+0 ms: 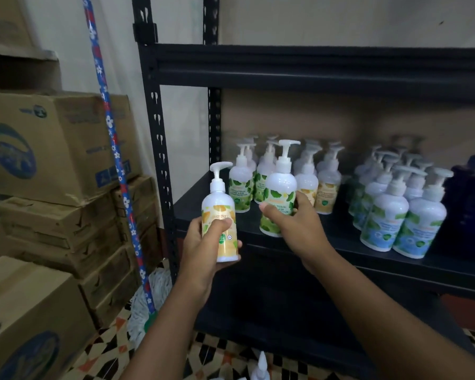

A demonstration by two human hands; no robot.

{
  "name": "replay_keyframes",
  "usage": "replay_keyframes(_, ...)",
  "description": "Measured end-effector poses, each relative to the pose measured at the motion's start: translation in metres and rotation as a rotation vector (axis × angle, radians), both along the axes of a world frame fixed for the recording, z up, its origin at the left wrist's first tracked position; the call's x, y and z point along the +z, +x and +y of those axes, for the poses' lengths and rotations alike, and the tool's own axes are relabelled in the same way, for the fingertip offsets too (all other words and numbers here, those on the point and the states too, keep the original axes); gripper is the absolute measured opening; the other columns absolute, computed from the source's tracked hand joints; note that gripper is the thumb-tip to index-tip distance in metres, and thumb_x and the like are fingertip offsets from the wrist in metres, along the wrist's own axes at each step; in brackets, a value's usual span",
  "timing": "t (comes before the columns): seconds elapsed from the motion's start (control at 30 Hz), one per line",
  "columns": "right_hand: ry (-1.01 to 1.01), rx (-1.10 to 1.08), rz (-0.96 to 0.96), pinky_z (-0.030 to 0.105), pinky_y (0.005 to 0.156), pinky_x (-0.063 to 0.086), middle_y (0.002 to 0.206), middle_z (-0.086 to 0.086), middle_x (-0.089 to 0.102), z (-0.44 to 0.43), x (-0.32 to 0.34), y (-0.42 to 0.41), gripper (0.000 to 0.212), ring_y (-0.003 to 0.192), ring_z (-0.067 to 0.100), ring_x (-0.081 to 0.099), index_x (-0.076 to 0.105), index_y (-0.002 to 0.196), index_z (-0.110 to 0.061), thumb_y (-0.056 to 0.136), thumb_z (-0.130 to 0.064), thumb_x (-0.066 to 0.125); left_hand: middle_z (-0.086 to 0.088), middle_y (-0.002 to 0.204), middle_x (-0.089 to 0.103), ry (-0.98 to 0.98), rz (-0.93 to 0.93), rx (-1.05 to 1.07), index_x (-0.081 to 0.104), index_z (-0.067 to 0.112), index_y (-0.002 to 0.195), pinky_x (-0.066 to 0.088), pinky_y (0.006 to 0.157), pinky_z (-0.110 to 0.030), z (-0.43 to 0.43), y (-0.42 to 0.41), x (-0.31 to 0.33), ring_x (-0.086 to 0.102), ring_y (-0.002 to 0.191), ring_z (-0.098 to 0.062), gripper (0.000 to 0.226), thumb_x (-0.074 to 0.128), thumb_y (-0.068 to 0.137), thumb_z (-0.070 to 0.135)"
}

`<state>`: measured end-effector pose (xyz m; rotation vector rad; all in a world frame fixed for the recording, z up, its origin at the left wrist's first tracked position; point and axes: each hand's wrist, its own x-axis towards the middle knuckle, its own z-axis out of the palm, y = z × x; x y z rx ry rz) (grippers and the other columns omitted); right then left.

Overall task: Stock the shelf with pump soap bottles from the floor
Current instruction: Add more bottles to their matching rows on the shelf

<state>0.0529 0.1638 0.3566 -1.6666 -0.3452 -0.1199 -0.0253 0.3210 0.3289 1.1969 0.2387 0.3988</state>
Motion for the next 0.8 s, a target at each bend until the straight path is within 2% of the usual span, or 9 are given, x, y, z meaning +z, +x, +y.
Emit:
replay_keyframes(0.1,-0.074,-0.019,-0.006,0.023,0.077,0.056,0.104,-0.008,0.073,0.018,-0.006,0.031,0.04,0.095,0.007,0.07,0.061,0.116,-0.021,0.084,-0.032,0.081,-0.01,0.106,0.073,0.007,-0.011,0.046,0.06,0.021,0.115,0.062,0.07,-0.042,0.002,0.012,0.001,0.076,0.083,-0.028,0.023,0.066,0.093,0.023)
replay_keyframes(0.23,-0.183,-0.056,-0.032,0.043,0.092,0.058,0.109,-0.004,0.073,0.03,-0.022,0.06,0.049,0.1,0.014,0.07,0.061,0.121,-0.017,0.081,-0.036,0.083,-0.011,0.105,0.072,0.015,-0.026,0.065,0.06,0.021,0.116,0.061,0.069,-0.041,0.005,0.02,-0.001,0.076,0.081,-0.028,0.025,0.067,0.092,0.022)
replay_keyframes(0.37,-0.236,-0.094,-0.063,0.044,0.092,0.057,0.112,-0.003,0.071,0.031,-0.033,0.069,0.056,0.101,0.014,0.068,0.059,0.126,-0.016,0.08,-0.036,0.084,-0.011,0.103,0.072,0.022,-0.026,0.081,0.059,0.02,0.119,0.062,0.07,-0.042,0.008,0.022,-0.005,0.076,0.08,-0.027,0.031,0.07,0.09,0.022)
replay_keyframes(0.43,-0.271,-0.142,-0.067,0.043,0.092,0.057,0.118,-0.002,0.068,0.032,-0.038,0.068,0.073,0.105,0.015,0.067,0.055,0.13,-0.017,0.07,-0.043,0.088,-0.009,0.103,0.073,0.022,-0.025,0.098,0.059,0.021,0.121,0.062,0.07,-0.042,0.011,0.022,-0.008,0.076,0.079,-0.026,0.034,0.071,0.089,0.022)
replay_keyframes(0.5,-0.36,-0.211,-0.066,0.043,0.096,0.054,0.129,0.004,0.059,0.032,-0.042,0.066,0.083,0.113,0.021,0.061,0.049,0.134,-0.014,0.066,-0.042,0.089,-0.009,0.102,0.073,0.005,-0.016,0.114,0.058,0.021,0.121,0.062,0.07,-0.043,0.013,0.022,-0.01,0.076,0.079,-0.025,0.036,0.072,0.088,0.024)
replay_keyframes(0.57,-0.413,-0.248,-0.056,0.041,0.093,0.053,0.129,0.007,0.055,0.033,-0.042,0.068,0.077,0.114,0.024,0.058,0.048,0.132,-0.011,0.07,-0.034,0.089,-0.01,0.102,0.073,-0.016,-0.006,0.129,0.058,0.021,0.119,0.061,0.071,-0.043,0.016,0.023,-0.012,0.075,0.079,-0.025,0.034,0.072,0.088,0.025)
replay_keyframes(0.7,-0.427,-0.254,-0.026,0.03,0.076,0.048,0.117,0.006,0.063,0.038,-0.04,0.079,0.066,0.101,0.02,0.061,0.05,0.125,-0.008,0.075,-0.029,0.087,-0.012,0.104,0.071,-0.084,-0.001,0.148,0.059,0.024,0.112,0.06,0.074,-0.045,0.019,0.024,-0.013,0.074,0.086,-0.029,0.026,0.07,0.089,0.026)
replay_keyframes(0.8,-0.451,-0.255,-0.011,0.036,0.082,0.053,0.121,0.01,0.065,0.043,-0.036,0.088,0.065,0.109,0.027,0.063,0.048,0.126,-0.007,0.077,-0.03,0.086,-0.012,0.103,0.071,-0.12,-0.007,0.142,0.058,0.023,0.111,0.06,0.074,-0.044,0.02,0.025,-0.012,0.073,0.086,-0.029,0.024,0.069,0.09,0.025)
